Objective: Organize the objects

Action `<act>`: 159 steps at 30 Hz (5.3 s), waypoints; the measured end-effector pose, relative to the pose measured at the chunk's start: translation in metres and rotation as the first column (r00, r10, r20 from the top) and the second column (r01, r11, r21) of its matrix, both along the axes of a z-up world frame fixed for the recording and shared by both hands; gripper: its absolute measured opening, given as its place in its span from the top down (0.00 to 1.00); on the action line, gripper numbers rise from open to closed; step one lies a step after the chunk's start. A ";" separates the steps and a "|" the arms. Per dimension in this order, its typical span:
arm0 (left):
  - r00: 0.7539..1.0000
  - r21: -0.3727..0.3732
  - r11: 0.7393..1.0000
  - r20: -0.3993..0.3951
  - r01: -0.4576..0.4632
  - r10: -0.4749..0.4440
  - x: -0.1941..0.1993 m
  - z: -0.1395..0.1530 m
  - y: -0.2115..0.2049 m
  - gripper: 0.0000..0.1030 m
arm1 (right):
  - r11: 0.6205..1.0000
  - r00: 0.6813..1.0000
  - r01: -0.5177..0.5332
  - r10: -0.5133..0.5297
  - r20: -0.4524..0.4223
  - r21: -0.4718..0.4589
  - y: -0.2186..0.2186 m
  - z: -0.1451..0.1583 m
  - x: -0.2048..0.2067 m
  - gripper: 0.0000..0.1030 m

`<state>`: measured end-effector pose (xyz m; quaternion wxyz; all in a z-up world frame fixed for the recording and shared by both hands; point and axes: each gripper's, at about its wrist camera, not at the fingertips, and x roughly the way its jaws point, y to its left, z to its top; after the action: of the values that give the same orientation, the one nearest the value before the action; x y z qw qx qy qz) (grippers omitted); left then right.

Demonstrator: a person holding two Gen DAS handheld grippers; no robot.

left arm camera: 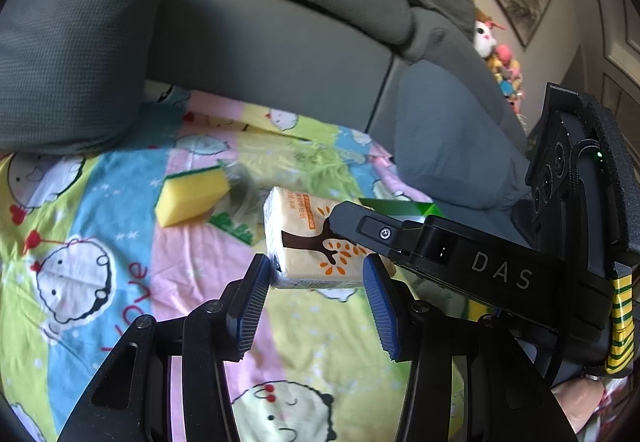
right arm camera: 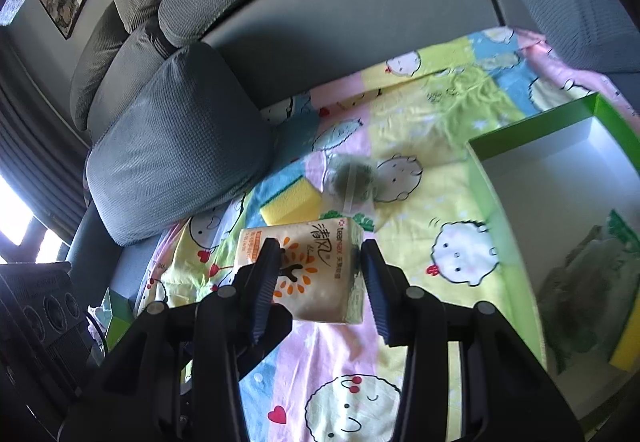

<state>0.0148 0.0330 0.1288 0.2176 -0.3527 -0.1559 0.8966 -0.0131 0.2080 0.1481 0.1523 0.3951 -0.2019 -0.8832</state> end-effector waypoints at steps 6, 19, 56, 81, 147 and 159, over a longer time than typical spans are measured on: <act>0.997 0.013 0.998 -0.047 0.058 -0.057 0.003 0.012 0.020 0.52 | 0.998 0.997 0.059 -0.058 -0.053 0.019 0.015 0.015 0.013 0.60; 0.965 0.005 0.968 -0.083 0.250 -0.248 -0.012 0.021 0.096 0.52 | 0.966 0.960 0.256 -0.252 -0.122 0.022 0.079 0.027 0.037 0.60; 0.945 -0.193 0.979 0.305 -0.062 0.120 -0.070 -0.100 0.011 0.51 | 1.000 0.972 0.025 -0.028 0.233 0.015 0.001 -0.087 -0.078 0.43; 0.977 -0.117 0.993 0.207 -0.028 0.052 -0.067 -0.079 0.017 0.54 | 1.000 0.965 0.008 -0.009 0.263 0.006 -0.004 -0.102 -0.085 0.61; 0.962 -0.157 0.949 0.040 0.274 -0.271 -0.010 0.001 0.140 0.41 | 0.834 0.834 0.550 -0.547 0.069 -0.036 0.171 -0.036 0.022 0.44; 0.999 -0.202 0.979 0.036 0.013 -0.006 0.001 -0.007 0.043 0.35 | 0.873 0.873 0.487 -0.487 0.021 0.011 0.139 -0.025 0.015 0.26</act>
<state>0.0160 0.0759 0.1214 0.1822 -0.3897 -0.0661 0.9003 0.0018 0.3470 0.1233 -0.0783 0.3423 -0.2943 -0.8889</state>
